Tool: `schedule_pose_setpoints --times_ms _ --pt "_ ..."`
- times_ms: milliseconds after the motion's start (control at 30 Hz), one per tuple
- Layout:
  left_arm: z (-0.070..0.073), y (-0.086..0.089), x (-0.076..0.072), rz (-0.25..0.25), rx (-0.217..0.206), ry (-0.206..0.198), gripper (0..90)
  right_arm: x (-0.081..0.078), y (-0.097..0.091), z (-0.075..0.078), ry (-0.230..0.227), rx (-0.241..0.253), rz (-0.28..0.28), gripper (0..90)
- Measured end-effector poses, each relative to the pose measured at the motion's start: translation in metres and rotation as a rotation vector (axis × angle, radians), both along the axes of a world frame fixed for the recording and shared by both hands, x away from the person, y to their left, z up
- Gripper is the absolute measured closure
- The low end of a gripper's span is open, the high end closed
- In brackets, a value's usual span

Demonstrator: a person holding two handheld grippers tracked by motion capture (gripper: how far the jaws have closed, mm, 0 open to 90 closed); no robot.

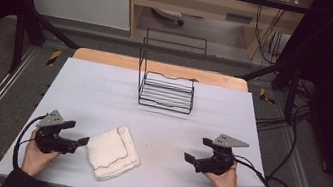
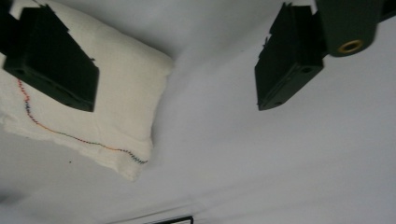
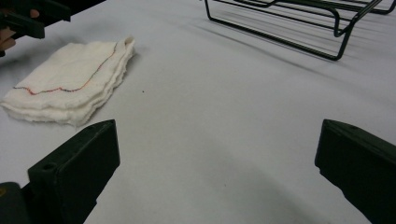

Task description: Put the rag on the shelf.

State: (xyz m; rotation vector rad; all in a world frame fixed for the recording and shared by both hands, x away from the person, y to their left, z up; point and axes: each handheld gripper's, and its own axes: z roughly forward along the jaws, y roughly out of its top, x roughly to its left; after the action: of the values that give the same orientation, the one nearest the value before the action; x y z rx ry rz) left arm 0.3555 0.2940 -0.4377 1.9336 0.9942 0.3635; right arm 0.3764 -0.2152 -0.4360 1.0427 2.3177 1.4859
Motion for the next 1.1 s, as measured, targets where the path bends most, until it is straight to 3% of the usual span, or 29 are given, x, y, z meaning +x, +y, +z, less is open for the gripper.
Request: schedule_pose_setpoints --times_ms 333,567,767,1100 --pt "-0.009 -0.013 -0.001 0.070 0.049 0.053 41.3 0.002 0.017 0.001 0.003 -0.023 0.021 0.5" --pt "-0.012 -0.018 -0.003 0.102 0.033 0.090 59.4 0.004 0.030 0.003 0.004 -0.037 0.033 0.7" --pt "-0.015 -0.024 -0.003 0.128 0.025 0.123 66.3 0.006 0.049 0.006 0.004 -0.059 0.059 0.7" --pt "-0.016 -0.028 -0.005 0.152 0.027 0.138 72.0 0.010 0.080 0.013 0.000 -0.046 0.097 1.0"
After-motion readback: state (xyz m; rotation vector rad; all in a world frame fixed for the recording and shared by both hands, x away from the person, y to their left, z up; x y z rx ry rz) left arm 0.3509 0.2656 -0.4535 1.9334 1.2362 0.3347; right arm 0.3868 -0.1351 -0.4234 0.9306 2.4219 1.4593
